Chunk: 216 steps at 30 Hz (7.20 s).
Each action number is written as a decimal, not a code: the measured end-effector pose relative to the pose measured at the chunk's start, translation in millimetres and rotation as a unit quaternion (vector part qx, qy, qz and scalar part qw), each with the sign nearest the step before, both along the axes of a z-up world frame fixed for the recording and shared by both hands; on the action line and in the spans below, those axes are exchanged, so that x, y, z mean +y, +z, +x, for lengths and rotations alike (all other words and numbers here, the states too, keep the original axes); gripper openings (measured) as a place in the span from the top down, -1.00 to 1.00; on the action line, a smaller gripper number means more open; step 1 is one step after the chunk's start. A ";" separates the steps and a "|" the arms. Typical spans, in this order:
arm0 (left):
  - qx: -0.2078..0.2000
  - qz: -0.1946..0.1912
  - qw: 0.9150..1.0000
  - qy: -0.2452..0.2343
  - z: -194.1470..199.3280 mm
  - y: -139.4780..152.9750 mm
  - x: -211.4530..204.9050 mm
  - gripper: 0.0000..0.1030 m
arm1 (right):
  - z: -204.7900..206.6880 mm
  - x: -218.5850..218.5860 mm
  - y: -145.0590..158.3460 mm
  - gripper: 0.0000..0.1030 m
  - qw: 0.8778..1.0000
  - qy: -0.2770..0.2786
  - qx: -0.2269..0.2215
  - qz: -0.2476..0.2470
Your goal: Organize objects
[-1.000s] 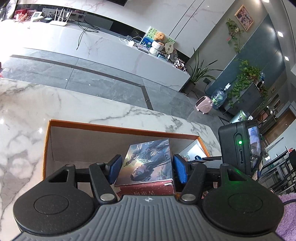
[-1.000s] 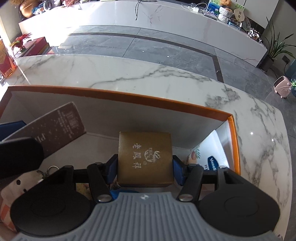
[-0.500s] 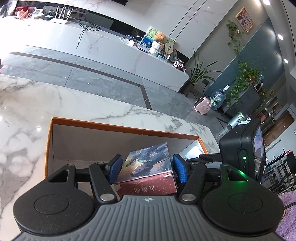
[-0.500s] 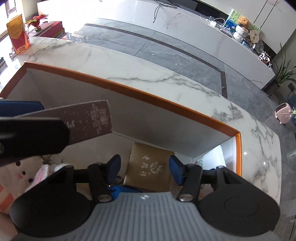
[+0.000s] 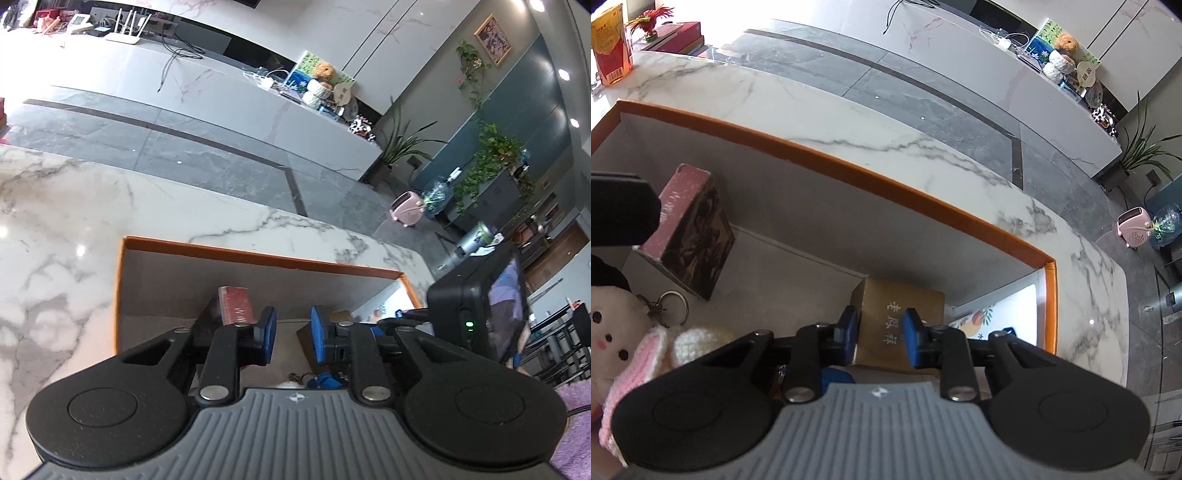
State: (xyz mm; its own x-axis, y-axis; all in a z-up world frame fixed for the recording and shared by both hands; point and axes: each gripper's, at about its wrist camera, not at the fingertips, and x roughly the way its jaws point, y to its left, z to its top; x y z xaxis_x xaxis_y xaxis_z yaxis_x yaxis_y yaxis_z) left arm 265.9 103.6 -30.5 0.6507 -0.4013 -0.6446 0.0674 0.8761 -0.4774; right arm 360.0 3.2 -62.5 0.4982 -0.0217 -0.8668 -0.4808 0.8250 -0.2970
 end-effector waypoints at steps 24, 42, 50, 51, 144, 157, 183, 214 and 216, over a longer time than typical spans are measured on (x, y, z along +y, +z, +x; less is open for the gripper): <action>-0.004 0.055 0.995 0.081 -4.2 4.3 39.4 0.44 | -21.8 50.7 43.8 0.21 0.968 -0.012 0.074 0.240; -0.042 0.036 0.997 0.054 -15.3 21.5 28.8 0.43 | -34.5 22.3 82.5 0.53 0.971 -0.028 0.025 0.238; -0.045 0.029 0.998 -0.023 -21.3 21.2 -13.2 0.43 | -73.1 -40.3 126.4 0.52 0.969 -0.054 -0.022 0.241; -0.045 0.034 0.998 -0.031 -22.6 19.8 -19.8 0.43 | -76.7 -48.5 126.0 0.52 0.969 -0.062 -0.022 0.239; -0.008 0.066 0.988 -0.142 -43.2 -6.1 -75.5 0.43 | -72.1 -88.2 50.1 0.48 0.985 -0.104 0.104 0.093; -0.044 0.100 0.975 -0.194 -101.4 25.7 -124.9 0.17 | -138.3 -142.4 101.5 0.09 0.982 -0.090 0.023 0.166; 0.055 0.208 0.973 -0.077 -119.2 -78.4 -213.6 -0.55 | -159.2 -237.9 -1.1 -0.70 0.987 -0.100 -0.003 0.126; 0.075 0.218 0.968 -0.096 -140.1 -83.0 -193.9 -0.24 | -135.4 -239.9 -38.7 -0.66 0.983 -0.059 0.063 0.165; 0.077 0.219 0.968 -0.094 -144.6 -81.8 -187.9 -0.24 | -142.1 -229.0 -38.0 -0.66 0.983 -0.049 0.068 0.166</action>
